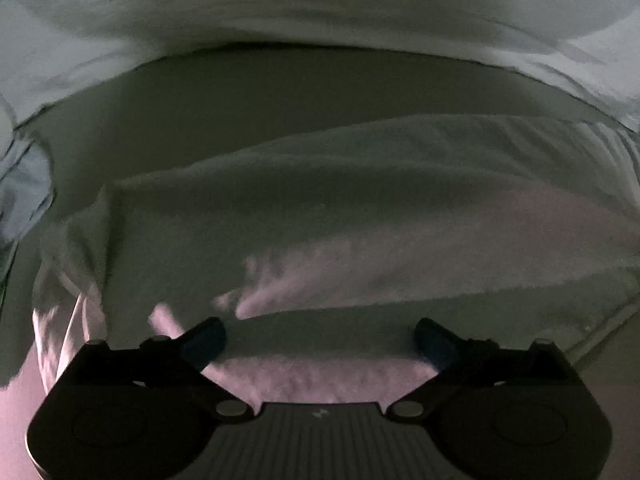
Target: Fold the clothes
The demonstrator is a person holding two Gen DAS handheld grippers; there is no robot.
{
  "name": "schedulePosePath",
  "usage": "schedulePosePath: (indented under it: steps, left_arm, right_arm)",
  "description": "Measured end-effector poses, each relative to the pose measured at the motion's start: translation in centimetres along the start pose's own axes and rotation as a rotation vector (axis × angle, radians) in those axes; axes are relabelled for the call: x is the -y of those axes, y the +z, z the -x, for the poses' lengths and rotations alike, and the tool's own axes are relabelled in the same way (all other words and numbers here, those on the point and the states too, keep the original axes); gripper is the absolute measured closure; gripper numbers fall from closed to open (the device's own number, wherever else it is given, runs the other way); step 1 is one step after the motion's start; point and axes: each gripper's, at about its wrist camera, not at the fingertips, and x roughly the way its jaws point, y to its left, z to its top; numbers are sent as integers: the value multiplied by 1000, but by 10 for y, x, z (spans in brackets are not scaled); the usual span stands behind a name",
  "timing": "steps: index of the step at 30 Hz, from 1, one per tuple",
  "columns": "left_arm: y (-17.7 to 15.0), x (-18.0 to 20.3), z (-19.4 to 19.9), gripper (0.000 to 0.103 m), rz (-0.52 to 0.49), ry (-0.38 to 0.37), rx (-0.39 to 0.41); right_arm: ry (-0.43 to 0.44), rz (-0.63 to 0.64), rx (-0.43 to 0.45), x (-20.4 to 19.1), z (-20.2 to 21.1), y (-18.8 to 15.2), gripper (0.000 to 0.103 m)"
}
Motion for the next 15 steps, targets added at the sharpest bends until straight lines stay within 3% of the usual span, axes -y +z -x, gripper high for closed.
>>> schedulePosePath:
  steps: [5,9,13,15]
  left_arm:
    - [0,7,0,0,-8,18,-7]
    - [10,14,-2,0,54,-28,-17]
    - [25,31,-9,0,69,-48,-38]
    - [32,45,-15,0,41,-23,-48]
  right_arm:
    - [29,-96,-28,30,12,-4,51]
    - [45,-231,-8,73,9,4,33]
    - [49,-406,16,127,-23,27,24]
    - [37,-479,37,154,-46,40,16]
